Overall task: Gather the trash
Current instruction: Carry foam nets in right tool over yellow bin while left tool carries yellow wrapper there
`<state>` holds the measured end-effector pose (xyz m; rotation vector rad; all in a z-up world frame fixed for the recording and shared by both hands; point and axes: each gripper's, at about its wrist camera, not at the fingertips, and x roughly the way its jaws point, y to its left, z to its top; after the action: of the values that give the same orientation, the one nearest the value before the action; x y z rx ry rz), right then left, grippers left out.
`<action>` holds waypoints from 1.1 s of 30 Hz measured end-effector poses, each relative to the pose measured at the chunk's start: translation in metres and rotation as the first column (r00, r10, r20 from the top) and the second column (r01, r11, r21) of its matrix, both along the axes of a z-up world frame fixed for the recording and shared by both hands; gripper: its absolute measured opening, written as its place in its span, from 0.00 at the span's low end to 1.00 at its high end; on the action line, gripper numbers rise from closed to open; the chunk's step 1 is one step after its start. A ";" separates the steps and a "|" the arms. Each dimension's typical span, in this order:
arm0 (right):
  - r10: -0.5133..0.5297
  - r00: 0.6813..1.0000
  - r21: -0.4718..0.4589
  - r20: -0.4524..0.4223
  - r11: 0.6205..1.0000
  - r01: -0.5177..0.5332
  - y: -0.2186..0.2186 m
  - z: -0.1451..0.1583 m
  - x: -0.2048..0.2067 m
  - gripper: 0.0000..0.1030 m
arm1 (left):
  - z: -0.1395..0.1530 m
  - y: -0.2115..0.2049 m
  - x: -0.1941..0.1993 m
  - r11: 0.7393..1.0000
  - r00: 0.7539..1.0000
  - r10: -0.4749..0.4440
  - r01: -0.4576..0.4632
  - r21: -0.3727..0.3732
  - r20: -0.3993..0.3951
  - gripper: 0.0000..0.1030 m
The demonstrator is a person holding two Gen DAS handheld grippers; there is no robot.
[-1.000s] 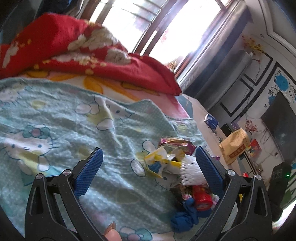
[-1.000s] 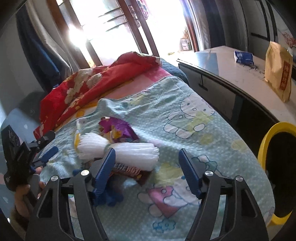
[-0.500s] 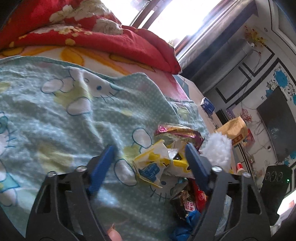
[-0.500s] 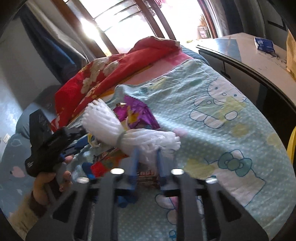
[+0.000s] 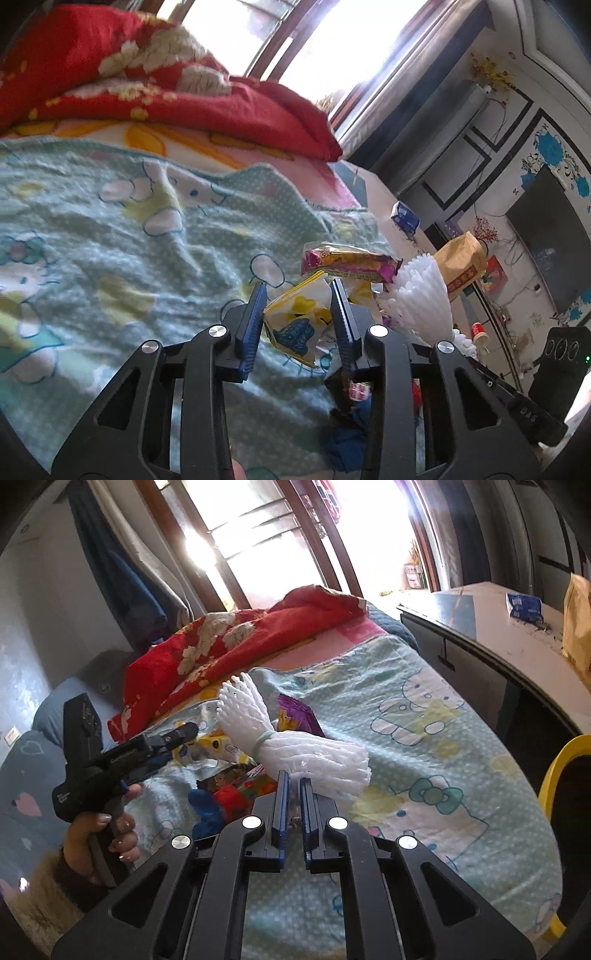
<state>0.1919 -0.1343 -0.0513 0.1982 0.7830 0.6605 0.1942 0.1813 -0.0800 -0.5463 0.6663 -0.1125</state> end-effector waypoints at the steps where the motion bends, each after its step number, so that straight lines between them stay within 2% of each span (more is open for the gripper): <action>1: -0.003 1.000 -0.003 0.010 1.000 0.003 -0.002 0.002 -0.003 0.06 | 0.003 0.000 -0.005 1.000 1.000 0.006 -0.006 0.003 0.012 0.27; 8: -0.016 1.000 0.009 0.019 1.000 0.016 -0.009 0.011 -0.017 0.06 | 0.024 -0.005 -0.032 0.999 0.999 -0.011 0.010 0.034 0.043 0.27; 11: -0.028 0.999 0.014 0.029 1.000 0.028 -0.015 0.015 -0.023 0.06 | 0.030 -0.013 -0.039 0.994 0.999 -0.042 0.041 0.102 0.000 0.27; 16: -0.053 0.998 0.029 0.038 0.998 0.052 -0.028 0.022 -0.028 0.06 | 0.030 -0.020 -0.050 0.993 0.995 -0.098 0.100 0.057 -0.037 0.27; 20: -0.070 0.996 0.037 0.047 0.997 0.068 -0.039 0.026 -0.033 0.06 | 0.038 -0.034 -0.058 0.992 0.993 -0.116 0.116 0.053 -0.010 0.27; 33: -0.162 0.985 0.053 0.065 0.986 0.159 -0.095 0.036 -0.047 0.06 | 0.058 -0.110 -0.057 0.961 0.964 -0.260 0.255 0.107 0.044 0.27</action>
<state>0.1449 -0.2290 -0.0158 0.2774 0.6774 0.5310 0.1370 0.0716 -0.0218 -0.3560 0.6804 -0.3367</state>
